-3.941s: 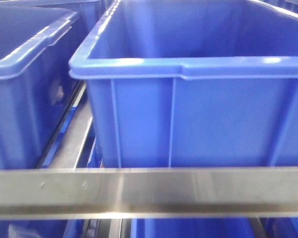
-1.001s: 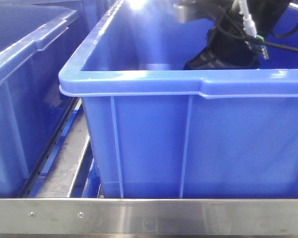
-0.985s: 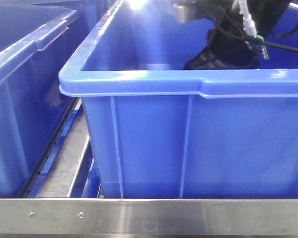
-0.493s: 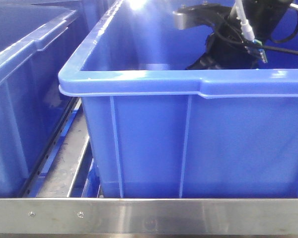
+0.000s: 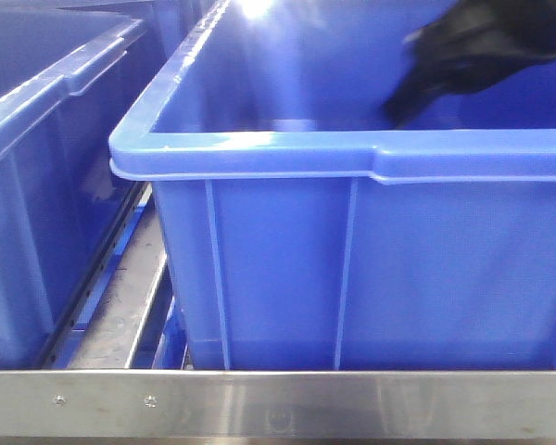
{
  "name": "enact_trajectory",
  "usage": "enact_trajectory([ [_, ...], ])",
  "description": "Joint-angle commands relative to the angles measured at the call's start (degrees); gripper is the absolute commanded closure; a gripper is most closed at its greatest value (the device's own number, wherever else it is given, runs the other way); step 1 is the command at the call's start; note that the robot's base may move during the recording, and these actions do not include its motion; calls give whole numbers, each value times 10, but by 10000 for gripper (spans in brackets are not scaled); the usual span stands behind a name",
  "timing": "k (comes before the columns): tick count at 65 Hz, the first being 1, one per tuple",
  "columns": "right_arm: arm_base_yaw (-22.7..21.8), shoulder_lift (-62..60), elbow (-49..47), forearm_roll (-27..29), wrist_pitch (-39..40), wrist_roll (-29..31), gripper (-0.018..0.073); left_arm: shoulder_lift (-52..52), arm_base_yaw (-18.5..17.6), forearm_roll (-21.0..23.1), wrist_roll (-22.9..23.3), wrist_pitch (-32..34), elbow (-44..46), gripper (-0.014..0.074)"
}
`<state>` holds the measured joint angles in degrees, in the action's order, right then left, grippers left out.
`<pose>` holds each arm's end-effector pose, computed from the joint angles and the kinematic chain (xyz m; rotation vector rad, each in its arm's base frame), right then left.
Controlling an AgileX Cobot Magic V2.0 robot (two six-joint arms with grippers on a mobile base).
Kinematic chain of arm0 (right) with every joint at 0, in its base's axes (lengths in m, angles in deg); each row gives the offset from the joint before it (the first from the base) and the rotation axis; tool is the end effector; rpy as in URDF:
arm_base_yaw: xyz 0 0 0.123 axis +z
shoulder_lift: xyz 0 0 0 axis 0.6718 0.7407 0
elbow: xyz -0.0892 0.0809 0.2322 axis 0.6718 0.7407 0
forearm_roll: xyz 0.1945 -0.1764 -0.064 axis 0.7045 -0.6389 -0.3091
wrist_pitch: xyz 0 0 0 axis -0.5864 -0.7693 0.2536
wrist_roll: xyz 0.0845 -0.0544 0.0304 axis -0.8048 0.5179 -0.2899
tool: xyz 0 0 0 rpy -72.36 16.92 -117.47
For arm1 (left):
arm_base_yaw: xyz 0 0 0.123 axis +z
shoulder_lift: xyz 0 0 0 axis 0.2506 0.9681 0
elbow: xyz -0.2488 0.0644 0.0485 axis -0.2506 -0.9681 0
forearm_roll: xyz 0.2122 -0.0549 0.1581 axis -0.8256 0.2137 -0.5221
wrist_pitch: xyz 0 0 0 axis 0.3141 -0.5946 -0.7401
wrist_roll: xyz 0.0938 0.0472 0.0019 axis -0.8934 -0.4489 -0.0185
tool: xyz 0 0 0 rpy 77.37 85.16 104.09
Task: Place yellow foam block on left shelf second layer
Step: 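Extend the right gripper with the cube over into a blue bin, then open the right gripper to drop the cube in the bin, withdraw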
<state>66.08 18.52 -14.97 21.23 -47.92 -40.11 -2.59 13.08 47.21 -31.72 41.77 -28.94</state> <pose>0.2783 0.1256 0.2436 -0.6608 2.0526 0.1507 0.1126 0.0004 0.2000 0.0193 1.6104 0.0258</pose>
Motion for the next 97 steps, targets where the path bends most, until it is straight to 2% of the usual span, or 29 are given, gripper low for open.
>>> enact_trajectory([
  [1, -2, -82, 42, -4, 98, 1, -56, -8, -4, 2, 2, 49, -15, 460],
  [7, -2, -148, 97, -4, 138, 1, 3, -8, -4, 2, 2, 49, -15, 460],
  [15, -2, -245, 163, -4, 180, 1, 181, -8, -4, 2, 2, 49, -15, 460],
  [25, -2, -331, 196, -1, 176, 1, 463, -8, -4, 2, 2, 49, -15, 459],
  [28, -2, -354, 198, 4, 176, 1, 515, -8, -4, 2, 2, 49, -15, 460],
  [37, -2, -389, 199, 5, 176, 1, 503, -8, -4, 2, 2, 49, -15, 460],
  [61, -2, -393, 200, 5, 184, 1, 503, -8, -4, 2, 2, 49, -15, 460],
  [66, -7, -409, 212, 5, 203, 1, 503, -8, -4, 2, 2, 49, -15, 460],
  [72, -44, -449, 236, 5, 220, 1, 503, -8, -4, 2, 2, 49, -15, 460],
  [81, -138, -546, 284, 6, 219, 1, 503, -8, -4, 2, 2, 49, -15, 460],
  [88, -210, -623, 332, 46, 218, 1, 503, -8, -4, 2, 2, 49, -15, 460],
  [97, -256, -695, 395, 103, 215, 1, 503, -8, -4, 2, 2, 49, -15, 460],
])
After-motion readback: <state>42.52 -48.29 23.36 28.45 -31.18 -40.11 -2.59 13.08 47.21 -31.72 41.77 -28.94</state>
